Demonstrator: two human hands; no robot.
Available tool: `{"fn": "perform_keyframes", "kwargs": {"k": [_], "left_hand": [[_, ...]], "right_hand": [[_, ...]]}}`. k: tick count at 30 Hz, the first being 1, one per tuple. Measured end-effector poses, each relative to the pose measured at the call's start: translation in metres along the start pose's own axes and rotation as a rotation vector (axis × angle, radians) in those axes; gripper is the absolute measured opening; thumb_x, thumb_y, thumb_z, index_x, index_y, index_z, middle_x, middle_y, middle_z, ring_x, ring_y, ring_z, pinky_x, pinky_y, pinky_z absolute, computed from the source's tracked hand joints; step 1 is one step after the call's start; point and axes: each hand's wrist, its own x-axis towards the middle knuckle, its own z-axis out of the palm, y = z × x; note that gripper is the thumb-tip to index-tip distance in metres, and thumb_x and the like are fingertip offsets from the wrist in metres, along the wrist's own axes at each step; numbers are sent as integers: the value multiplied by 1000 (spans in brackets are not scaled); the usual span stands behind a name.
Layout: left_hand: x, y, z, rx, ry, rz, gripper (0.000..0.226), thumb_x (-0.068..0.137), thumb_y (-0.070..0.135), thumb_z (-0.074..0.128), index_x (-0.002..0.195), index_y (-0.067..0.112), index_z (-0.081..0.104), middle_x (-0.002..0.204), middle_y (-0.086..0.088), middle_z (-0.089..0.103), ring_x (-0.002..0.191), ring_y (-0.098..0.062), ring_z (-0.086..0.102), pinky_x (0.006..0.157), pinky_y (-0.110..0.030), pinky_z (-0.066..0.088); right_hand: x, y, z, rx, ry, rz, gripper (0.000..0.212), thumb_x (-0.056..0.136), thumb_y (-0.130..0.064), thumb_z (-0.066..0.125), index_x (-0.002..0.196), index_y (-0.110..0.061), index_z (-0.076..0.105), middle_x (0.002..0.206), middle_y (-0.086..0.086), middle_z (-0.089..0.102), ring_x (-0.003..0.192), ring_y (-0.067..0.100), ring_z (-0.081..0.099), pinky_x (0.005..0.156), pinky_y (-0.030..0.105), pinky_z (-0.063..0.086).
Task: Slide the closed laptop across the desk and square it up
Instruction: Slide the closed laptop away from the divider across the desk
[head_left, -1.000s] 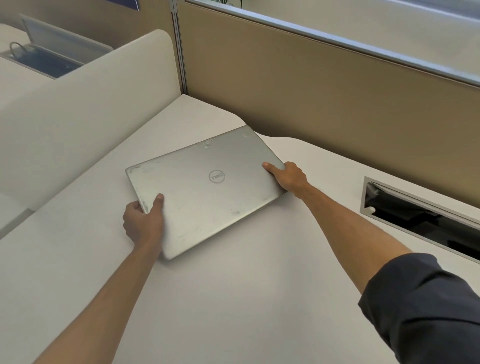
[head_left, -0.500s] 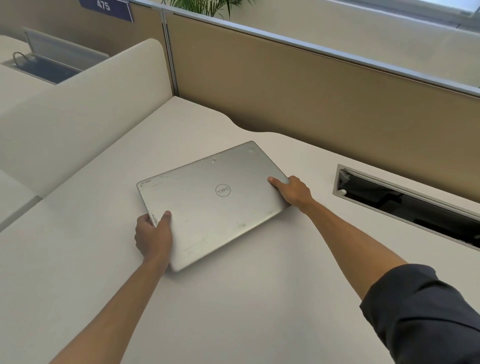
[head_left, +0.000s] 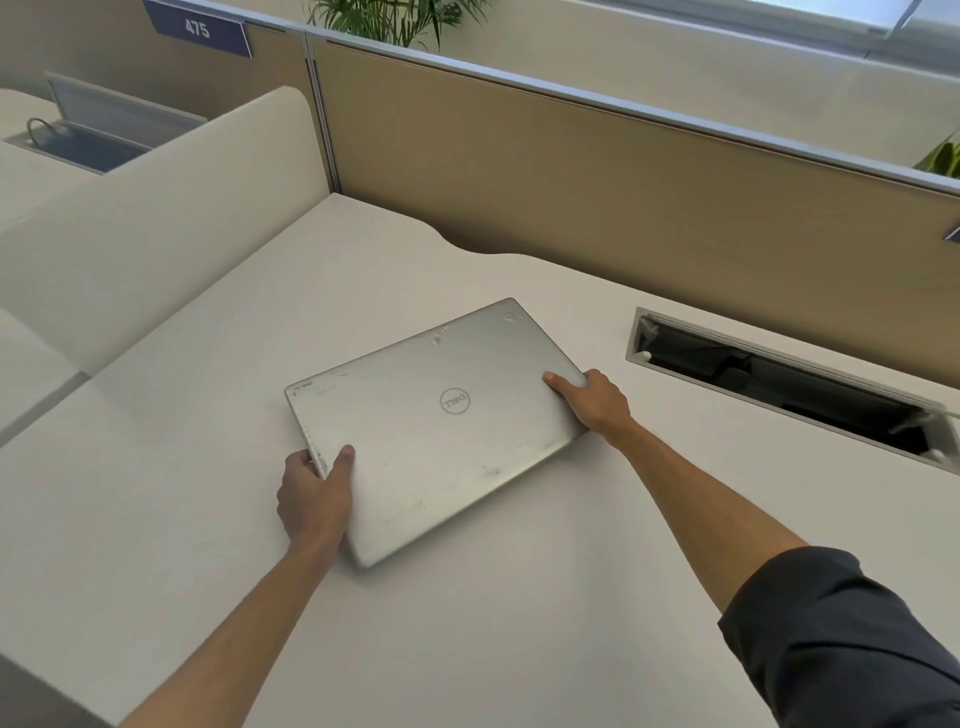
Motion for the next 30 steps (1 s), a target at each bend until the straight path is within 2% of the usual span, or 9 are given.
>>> {"fn": "perform_keyframes", "kwargs": {"k": [4,9,14,19,25,30], "left_hand": [[-19,-10,-3,17,-16,13,41,81,44,68,104,12,56,90,-1,61,87,-28,54,76,-36,38],[-37,-16,-4,46,-27,40,42,81,45,69,103,12,57,78,10,54,84,-26,52,74,-36,35],[-58,-21,-7,72,-61,70,46,79,47,70,104,12,58,76,12,56,85,-26,53,74,-36,37],[-75,-28,-10,109,-91,90,49,77,50,71,104,11,58,81,5,61,85,-26,56,73,-37,40],[-91,-33,-11,159,-129,125,47,77,50,71,101,13,56,74,12,56,81,-26,55,71,-37,40],[-103,-38,-10,203,-157,142,46,76,52,71,98,15,53,72,14,55,79,-25,55,70,-37,41]], "right_hand": [[-12,19,-5,-28,19,4,79,77,-78,53,118,-10,54,116,7,62,104,30,58,83,38,45],[-28,40,-13,-54,49,-3,78,78,-77,51,117,-9,54,116,8,63,104,30,58,78,36,41],[-47,61,-22,-69,58,7,79,80,-77,49,117,-7,54,117,10,62,106,32,58,81,38,44],[-65,84,-26,-61,80,22,78,81,-76,50,116,-7,54,116,11,63,106,32,58,82,39,44],[-82,108,-30,-55,100,35,76,81,-76,49,112,-8,55,114,11,64,107,34,58,88,42,47],[-91,122,-36,-54,113,37,73,81,-76,50,109,-8,54,110,10,65,103,33,59,85,41,47]]}}
